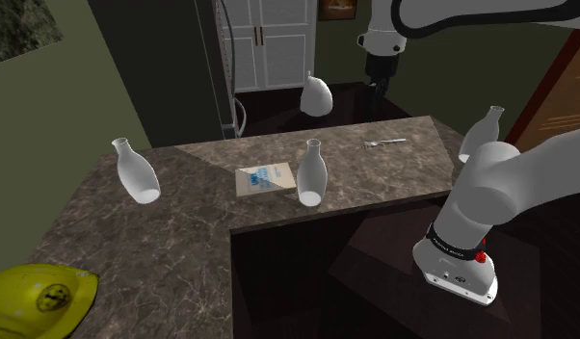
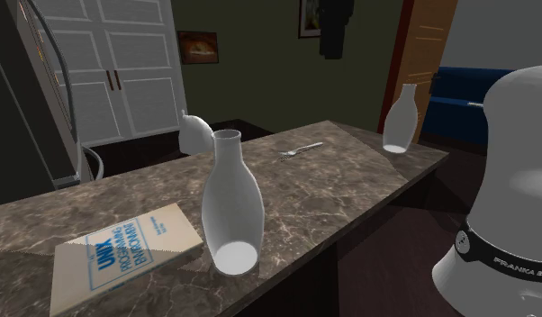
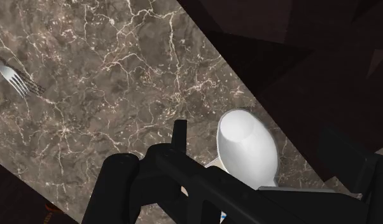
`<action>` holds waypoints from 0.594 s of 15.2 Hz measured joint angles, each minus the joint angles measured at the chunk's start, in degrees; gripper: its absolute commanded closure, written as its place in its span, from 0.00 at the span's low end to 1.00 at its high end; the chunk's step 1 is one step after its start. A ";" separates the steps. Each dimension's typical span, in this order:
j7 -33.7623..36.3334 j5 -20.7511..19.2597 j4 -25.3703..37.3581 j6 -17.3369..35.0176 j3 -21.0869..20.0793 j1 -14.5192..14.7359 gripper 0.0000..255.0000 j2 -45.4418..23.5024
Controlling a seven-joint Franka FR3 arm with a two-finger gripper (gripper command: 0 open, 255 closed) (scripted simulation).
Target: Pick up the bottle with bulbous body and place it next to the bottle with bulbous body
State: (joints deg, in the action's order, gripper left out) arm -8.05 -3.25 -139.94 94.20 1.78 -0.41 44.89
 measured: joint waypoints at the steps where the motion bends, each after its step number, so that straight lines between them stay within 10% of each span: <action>1: 0.00 0.00 0.00 0.00 0.00 0.00 0.00 0.00; 9: 2.77 2.80 3.23 9.76 -2.54 2.11 0.00 -13.93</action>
State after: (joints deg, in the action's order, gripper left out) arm -5.29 -0.44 -136.71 103.96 -0.76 1.70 30.95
